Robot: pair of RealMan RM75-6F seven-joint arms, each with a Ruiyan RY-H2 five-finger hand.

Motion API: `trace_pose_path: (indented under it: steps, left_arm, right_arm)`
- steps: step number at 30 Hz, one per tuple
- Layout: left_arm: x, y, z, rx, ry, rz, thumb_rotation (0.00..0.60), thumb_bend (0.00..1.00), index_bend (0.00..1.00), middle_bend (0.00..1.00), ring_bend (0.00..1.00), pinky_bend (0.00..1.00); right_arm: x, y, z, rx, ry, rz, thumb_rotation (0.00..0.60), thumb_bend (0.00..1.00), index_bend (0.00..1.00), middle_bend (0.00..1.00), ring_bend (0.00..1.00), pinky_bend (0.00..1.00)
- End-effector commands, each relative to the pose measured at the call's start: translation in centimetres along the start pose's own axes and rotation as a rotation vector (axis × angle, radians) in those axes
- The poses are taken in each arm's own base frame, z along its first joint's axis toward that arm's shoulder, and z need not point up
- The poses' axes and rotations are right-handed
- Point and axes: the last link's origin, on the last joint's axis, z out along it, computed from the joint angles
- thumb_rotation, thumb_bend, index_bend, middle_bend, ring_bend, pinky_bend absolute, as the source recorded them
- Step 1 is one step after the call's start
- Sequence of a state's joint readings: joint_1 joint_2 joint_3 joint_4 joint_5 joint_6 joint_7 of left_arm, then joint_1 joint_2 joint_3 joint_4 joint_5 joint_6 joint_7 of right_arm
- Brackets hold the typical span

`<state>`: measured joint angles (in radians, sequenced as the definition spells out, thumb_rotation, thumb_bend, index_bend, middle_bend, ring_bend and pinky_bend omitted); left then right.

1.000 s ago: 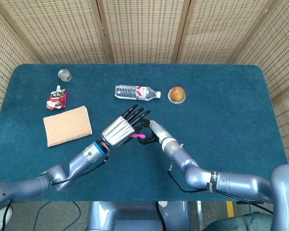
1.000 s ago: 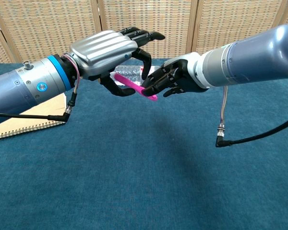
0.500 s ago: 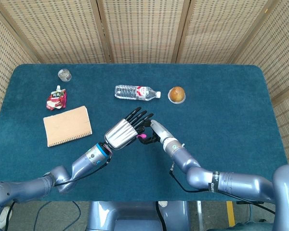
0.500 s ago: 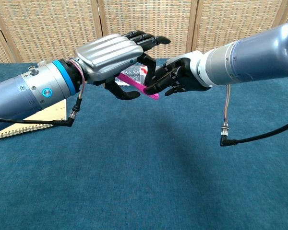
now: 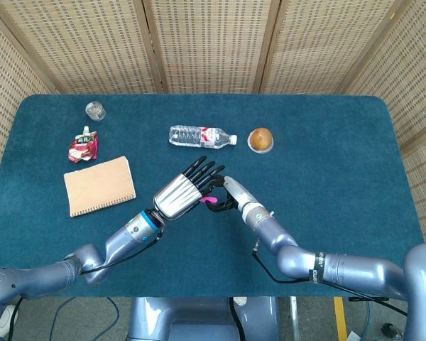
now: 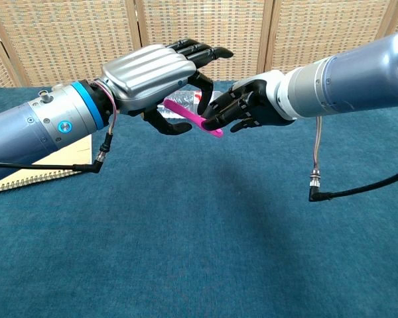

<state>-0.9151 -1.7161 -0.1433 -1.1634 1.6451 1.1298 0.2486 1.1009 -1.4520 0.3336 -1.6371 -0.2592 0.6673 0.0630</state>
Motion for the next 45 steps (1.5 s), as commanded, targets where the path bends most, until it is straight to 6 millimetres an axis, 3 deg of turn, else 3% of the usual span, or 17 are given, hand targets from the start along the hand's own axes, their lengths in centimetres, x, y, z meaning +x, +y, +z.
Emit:
trace_pose_path:
  steps: [1, 29, 45]
  left_arm:
    - [-0.04, 0.02, 0.00, -0.001, -0.001, 0.000, 0.600, 0.34, 0.53, 0.00, 0.00, 0.00]
    - [-0.45, 0.50, 0.13, 0.010, 0.007, -0.009, 0.600, 0.42, 0.59, 0.00, 0.00, 0.00]
    - [-0.27, 0.72, 0.31, 0.023, 0.019, -0.028, 0.600, 0.48, 0.76, 0.00, 0.00, 0.00]
  right_arm:
    - [0.04, 0.04, 0.00, 0.000, 0.001, 0.001, 0.600, 0.61, 0.68, 0.19, 0.00, 0.00]
    - [0.35, 0.22, -0.19, 0.003, -0.001, 0.016, 0.600, 0.61, 0.68, 0.19, 0.00, 0.00]
    - [0.52, 0.26, -0.38, 0.002, 0.001, 0.022, 0.600, 0.61, 0.69, 0.19, 0.00, 0.00]
